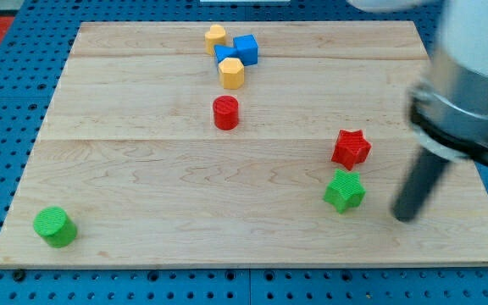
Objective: Slide the green circle to the center left
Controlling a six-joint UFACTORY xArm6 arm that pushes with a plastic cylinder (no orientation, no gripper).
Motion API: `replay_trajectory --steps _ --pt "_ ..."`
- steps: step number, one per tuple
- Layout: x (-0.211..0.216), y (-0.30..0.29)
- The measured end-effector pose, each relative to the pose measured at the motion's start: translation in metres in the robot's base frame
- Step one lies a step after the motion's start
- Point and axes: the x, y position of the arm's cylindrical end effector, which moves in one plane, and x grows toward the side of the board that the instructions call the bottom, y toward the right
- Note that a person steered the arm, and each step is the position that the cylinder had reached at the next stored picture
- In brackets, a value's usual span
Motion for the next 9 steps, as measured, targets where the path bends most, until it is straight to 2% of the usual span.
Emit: replay_trajectory --steps 1,2,4,5,6,7,8,9 --pt "0.035 -0.021" --pt "0.035 -0.076" --pt "0.035 -0.356" --pt "0.026 -0.453" --pt "-0.018 -0.444" --pt "-0.055 -0.365" --pt "-0.084 -0.311" --pt "-0.095 -0.375"
